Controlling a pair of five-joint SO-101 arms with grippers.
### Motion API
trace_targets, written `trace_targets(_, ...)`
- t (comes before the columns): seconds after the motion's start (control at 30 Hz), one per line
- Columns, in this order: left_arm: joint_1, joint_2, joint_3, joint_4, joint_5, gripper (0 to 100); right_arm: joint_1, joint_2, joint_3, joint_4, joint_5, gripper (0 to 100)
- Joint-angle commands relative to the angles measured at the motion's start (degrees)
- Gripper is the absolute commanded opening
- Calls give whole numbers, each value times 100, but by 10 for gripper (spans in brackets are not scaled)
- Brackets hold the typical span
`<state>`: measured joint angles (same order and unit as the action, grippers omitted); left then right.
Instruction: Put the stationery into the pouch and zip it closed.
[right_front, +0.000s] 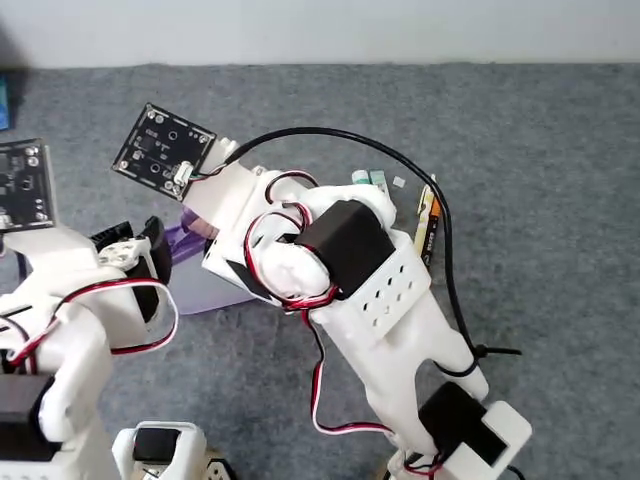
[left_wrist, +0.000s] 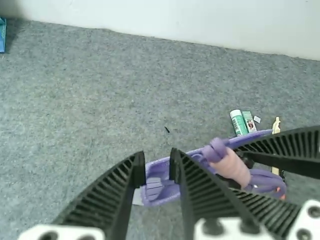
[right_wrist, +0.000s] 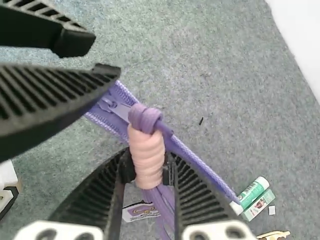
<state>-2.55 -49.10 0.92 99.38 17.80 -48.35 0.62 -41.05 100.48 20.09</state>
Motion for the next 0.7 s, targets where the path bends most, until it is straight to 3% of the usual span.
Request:
trace_targets(0.0,26,9,189,123,44,108,119,13,211,13,-26,9)
trace_targets(0.67,18,0,690,123,9,108,347,136,193,-180,-26,9)
